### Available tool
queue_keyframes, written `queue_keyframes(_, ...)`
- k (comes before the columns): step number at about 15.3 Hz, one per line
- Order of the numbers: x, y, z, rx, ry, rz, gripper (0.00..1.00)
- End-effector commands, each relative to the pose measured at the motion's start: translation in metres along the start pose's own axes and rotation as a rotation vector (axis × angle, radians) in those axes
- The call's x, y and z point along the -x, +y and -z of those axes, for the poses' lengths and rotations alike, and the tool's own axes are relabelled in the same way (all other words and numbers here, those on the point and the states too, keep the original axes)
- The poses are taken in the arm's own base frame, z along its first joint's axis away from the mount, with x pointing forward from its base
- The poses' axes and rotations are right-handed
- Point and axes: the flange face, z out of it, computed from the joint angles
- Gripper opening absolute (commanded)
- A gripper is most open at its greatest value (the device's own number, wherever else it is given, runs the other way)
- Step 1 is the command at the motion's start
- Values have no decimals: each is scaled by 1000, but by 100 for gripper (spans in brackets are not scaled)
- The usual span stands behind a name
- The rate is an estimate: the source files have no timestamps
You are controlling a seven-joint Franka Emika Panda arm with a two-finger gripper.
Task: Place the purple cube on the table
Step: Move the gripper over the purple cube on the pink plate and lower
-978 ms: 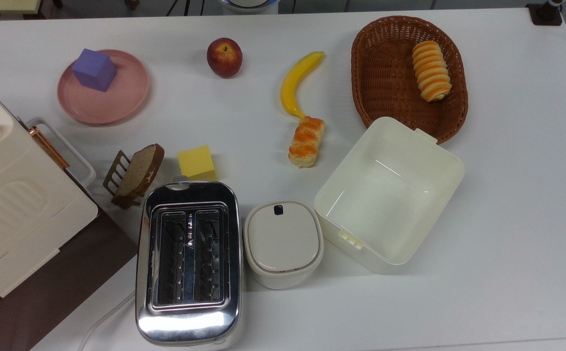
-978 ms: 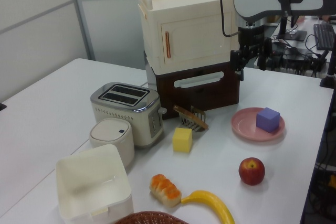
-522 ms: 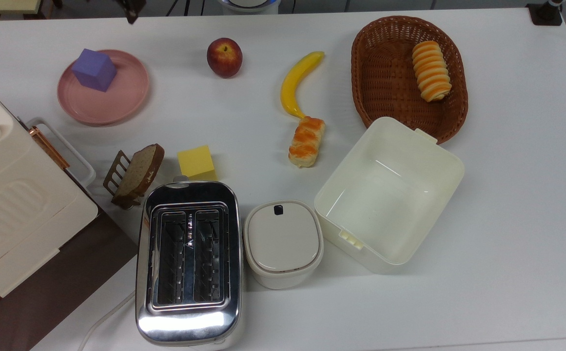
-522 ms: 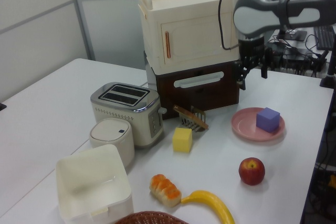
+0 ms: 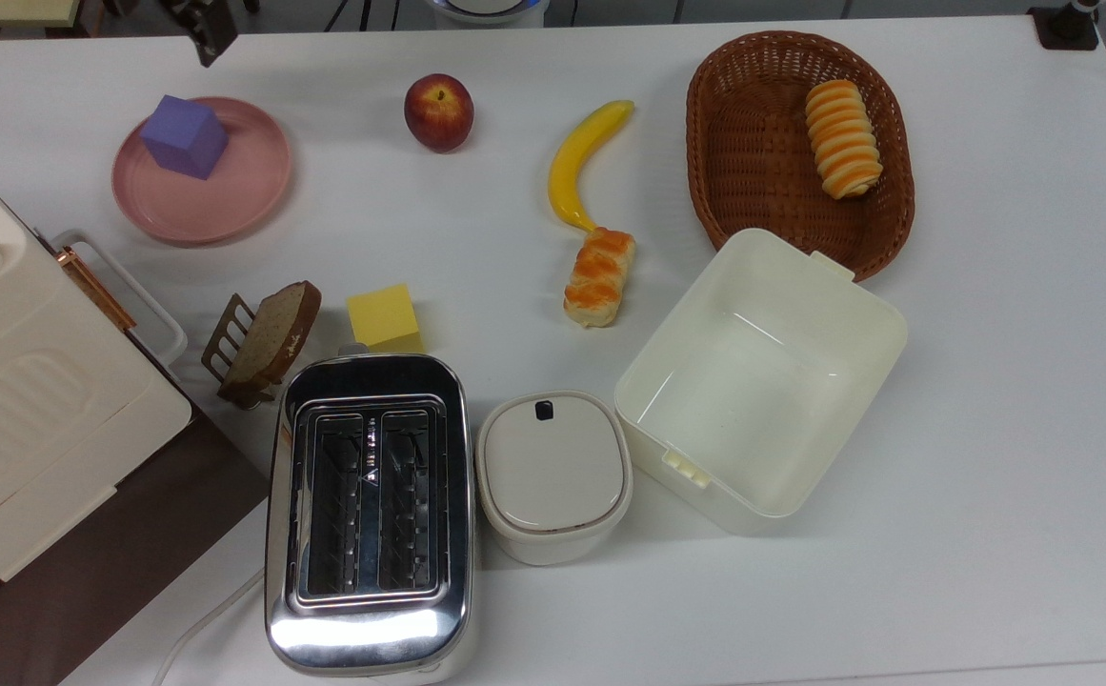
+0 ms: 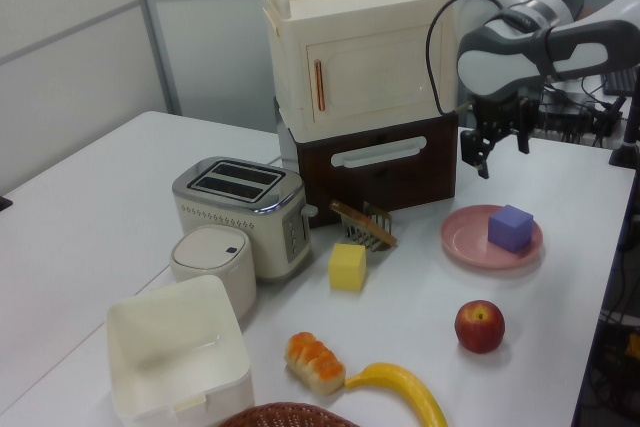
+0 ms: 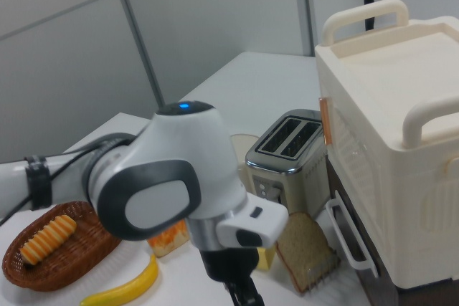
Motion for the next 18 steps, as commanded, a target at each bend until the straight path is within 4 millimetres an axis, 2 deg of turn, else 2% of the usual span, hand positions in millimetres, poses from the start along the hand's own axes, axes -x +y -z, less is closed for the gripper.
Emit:
queue_keyframes(1, -6, 5, -20, 46, -22, 170, 100)
queue_keyframes(3, -18, 5, -30, 39, -48, 347, 100)
queue_keyframes(4, -23, 4, -31, 28, -47, 368, 100)
queue_keyframes(6, -27, -1, -39, -56, -49, 343, 100)
queue_keyframes(11, -38, 19, -63, -254, -6, 196, 100)
queue_keyframes(15, -35, 31, -69, -248, -13, 200, 100)
queue_keyframes(18, -37, 50, -79, -213, -10, 230, 100)
